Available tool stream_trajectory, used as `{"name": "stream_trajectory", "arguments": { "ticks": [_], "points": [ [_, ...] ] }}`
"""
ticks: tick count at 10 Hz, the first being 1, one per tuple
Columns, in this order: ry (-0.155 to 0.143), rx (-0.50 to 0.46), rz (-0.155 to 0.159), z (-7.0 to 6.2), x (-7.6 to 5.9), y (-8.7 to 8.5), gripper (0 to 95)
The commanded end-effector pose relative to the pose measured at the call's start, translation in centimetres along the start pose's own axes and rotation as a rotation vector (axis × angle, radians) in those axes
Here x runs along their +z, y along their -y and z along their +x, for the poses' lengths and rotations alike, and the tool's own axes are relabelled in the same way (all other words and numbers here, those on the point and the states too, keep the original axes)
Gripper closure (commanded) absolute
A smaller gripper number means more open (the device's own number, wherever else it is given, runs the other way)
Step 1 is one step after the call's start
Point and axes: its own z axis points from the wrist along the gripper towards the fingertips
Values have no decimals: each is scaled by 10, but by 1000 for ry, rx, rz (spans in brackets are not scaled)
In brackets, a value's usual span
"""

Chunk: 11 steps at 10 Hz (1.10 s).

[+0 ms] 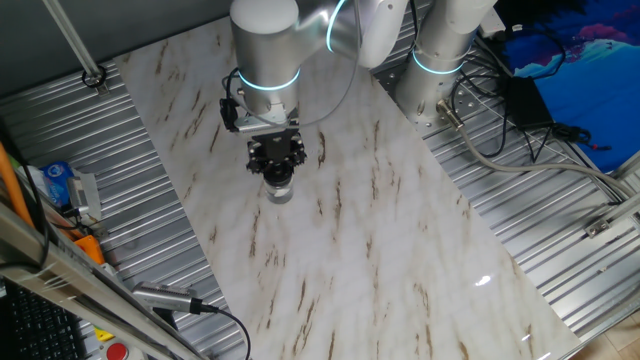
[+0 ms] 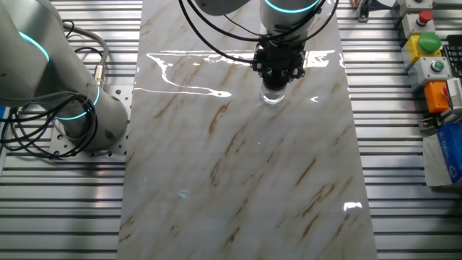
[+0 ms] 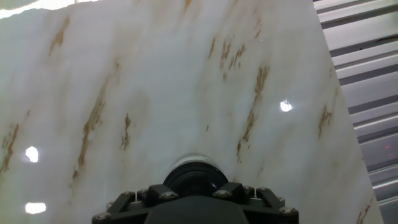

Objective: Screw the lid onto the jar

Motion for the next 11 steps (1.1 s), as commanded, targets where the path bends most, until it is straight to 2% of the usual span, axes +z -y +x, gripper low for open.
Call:
{"name": "stream_trajectory", "arguments": {
  "ticks": [1,11],
  "points": [
    [1,8,2,0,1,0,760],
    [5,106,13,0,1,0,760]
  ]
}}
